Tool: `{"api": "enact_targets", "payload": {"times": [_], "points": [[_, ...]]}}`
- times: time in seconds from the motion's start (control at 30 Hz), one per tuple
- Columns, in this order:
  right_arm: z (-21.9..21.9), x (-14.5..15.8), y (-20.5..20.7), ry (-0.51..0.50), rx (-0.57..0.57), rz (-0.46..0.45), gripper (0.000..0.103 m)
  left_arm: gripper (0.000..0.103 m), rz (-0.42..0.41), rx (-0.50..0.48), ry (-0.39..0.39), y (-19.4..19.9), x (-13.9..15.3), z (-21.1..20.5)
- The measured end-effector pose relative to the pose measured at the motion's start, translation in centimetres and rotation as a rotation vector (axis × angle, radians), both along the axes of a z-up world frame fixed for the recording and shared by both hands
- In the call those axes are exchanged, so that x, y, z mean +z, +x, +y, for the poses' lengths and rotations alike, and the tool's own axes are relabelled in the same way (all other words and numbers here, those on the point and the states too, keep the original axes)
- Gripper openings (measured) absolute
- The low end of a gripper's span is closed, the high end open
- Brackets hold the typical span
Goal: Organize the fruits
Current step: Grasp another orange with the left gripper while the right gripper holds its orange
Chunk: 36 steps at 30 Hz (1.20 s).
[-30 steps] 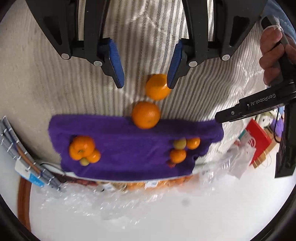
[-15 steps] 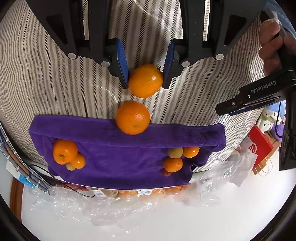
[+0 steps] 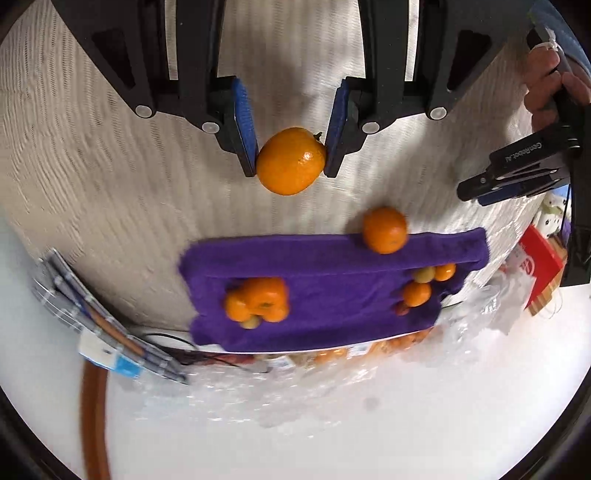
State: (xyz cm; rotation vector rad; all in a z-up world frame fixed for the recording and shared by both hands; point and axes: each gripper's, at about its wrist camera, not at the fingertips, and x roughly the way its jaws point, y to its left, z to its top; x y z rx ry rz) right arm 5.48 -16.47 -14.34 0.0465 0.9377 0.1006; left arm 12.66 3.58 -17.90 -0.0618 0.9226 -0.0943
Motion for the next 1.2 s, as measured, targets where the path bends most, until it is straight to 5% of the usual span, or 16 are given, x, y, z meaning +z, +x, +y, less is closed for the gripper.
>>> {"api": "enact_targets", "payload": {"times": [0.4,0.67,0.83,1.07,1.2], "points": [[-7.5,-0.6,-1.4,0.011,-0.123,-0.017,0.036,0.042,-0.005,-0.109,-0.009,0.5,0.0,-6.1],[-8.8,-1.1,-0.4,0.063,-0.112,-0.007,0.036,0.042,-0.011,-0.065,0.006,3.7,-0.1,-8.7],[-6.9,-1.1,-0.7,-0.026,-0.046,-0.028,0.036,0.042,-0.039,-0.015,0.05,4.8,-0.4,-9.9],[-3.6,-1.1,-1.8,-0.236,0.007,-0.096,0.036,0.04,-0.049,-0.02,-0.075,4.8,-0.3,-8.4],[-3.5,-0.9,-2.1,-0.25,0.024,-0.113,0.036,0.04,-0.078,-0.038,-0.122,3.9,0.0,-7.5]]}}
